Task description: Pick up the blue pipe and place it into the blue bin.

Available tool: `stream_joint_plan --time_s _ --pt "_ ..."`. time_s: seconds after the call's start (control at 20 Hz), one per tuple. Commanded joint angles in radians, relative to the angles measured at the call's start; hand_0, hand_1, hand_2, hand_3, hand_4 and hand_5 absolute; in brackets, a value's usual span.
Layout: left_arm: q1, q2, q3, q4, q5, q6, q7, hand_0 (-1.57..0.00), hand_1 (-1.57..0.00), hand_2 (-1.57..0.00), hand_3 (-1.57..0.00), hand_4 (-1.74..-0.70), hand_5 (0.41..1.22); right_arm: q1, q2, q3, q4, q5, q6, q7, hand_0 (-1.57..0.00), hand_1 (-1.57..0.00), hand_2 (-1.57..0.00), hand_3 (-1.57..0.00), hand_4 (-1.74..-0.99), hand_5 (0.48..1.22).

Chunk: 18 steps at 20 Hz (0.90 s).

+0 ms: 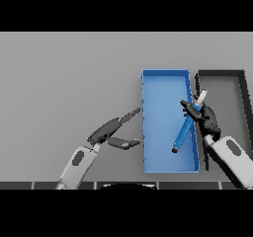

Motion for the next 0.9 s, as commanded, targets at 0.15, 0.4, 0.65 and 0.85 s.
stream_joint_plan --time_s 0.15,0.4,0.65,0.85 --pt "0.001 -0.010 -0.007 0.004 -0.008 0.007 0.006 0.00 0.00 0.00 0.00 -0.93 0.495 -0.143 -0.160 0.237 0.037 -0.020 0.042 0.000 -0.18 -0.17 -0.16 -0.05 -1.219 0.870" --pt "-0.011 0.000 0.012 0.011 0.010 -0.003 0.000 0.00 0.00 0.00 0.00 -0.93 0.496 -0.229 -0.216 0.362 0.055 -0.070 0.082 0.000 -0.06 -0.06 -0.05 -0.02 -1.144 0.759" --pt "0.002 -0.003 0.003 0.000 0.001 0.004 0.005 0.00 0.00 0.00 0.00 -0.93 0.495 -0.255 -0.229 0.401 0.050 -0.054 0.096 0.000 -0.02 -0.02 -0.02 0.00 -1.084 0.714" --pt "-0.009 0.001 0.012 0.006 0.009 0.000 0.003 0.00 0.00 0.00 0.00 -0.93 0.495 -0.251 -0.231 0.410 0.046 -0.059 0.110 -0.017 -0.02 -0.02 -0.02 0.00 -1.084 0.714"
